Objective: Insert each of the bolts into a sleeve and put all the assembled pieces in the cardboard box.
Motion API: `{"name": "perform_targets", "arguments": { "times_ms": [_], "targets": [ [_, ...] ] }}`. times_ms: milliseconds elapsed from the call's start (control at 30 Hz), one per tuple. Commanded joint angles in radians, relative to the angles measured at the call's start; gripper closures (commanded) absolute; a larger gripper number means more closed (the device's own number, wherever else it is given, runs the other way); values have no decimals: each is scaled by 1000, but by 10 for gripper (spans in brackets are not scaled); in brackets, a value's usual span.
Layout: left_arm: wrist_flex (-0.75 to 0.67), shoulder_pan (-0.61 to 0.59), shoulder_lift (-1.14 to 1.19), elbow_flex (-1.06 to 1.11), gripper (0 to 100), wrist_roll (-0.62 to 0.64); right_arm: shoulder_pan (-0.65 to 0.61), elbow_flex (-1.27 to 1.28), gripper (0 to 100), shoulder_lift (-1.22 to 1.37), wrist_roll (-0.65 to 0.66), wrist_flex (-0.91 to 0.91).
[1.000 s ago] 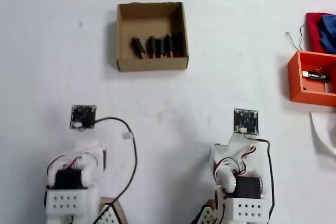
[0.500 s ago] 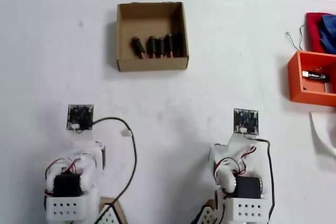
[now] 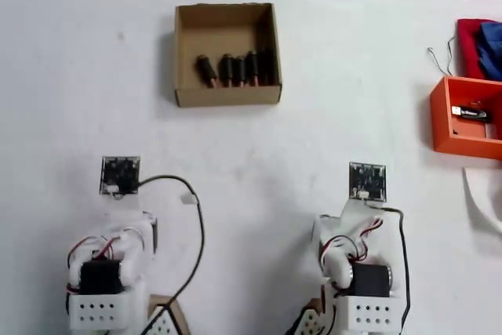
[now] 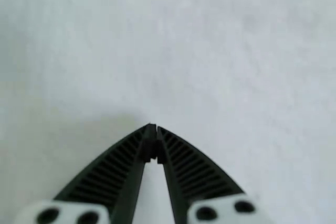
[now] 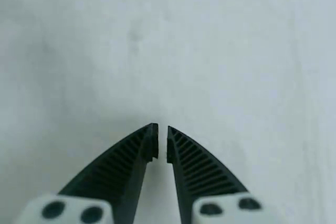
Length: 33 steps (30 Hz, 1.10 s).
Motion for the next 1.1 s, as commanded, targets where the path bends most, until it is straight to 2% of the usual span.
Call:
{"name": "perform_targets", "arguments": {
  "times_ms": [0,367,1067],
  "targets": [
    [2,-2,-9,22,969,-2,-10,11,977,-7,6,7],
    [2,-2,-11,22,969,-2,-48,11,977,-31,6,8],
    [2,-2,-11,22,969,-2,-44,11,977,-31,6,8]
  ]
}}
